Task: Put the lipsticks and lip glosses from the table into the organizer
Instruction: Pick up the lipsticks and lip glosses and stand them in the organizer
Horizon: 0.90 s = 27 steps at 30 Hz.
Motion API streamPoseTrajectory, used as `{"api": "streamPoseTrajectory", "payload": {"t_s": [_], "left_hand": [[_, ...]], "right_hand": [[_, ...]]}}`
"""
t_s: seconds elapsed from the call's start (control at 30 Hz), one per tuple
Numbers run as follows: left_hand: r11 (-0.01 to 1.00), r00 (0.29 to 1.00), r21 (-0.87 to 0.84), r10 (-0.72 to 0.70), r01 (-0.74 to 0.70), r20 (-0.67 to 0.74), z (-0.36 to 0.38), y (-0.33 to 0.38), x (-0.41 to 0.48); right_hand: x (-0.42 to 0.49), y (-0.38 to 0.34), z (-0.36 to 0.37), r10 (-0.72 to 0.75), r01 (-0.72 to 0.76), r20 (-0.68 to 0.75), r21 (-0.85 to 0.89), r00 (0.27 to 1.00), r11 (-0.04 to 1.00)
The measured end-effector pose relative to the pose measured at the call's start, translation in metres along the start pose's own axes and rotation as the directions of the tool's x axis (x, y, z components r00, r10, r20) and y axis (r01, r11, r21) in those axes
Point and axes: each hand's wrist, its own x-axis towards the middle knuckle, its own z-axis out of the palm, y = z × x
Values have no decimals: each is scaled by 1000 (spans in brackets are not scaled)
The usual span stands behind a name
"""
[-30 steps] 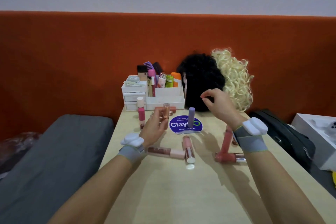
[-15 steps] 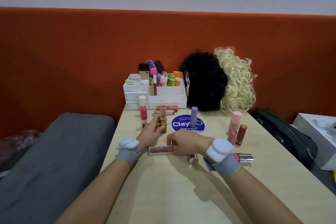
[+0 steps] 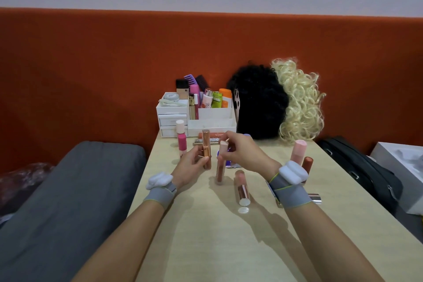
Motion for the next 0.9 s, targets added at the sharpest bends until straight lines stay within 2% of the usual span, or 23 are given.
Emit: {"api": "streamPoseTrajectory", "payload": {"t_s": [0.13,0.57,0.73,0.9], "left_hand": [[999,999,36,31,-32,14,-1,-1,0],[997,998,54,58,-58,3,0,3,-7],[989,987,93,124,-114,-107,-1,3,-9],[967,945,174,225,-187,-236,-4,5,-15]], "right_hand": [[4,2,7,-12,12,-80,5,997,1000],[5,5,13,18,-18,-146,-1,989,1000],[5,0,16,7,-1,-133,46,991,999],[6,-5,19,17,-4,-134,97,991,995]]}}
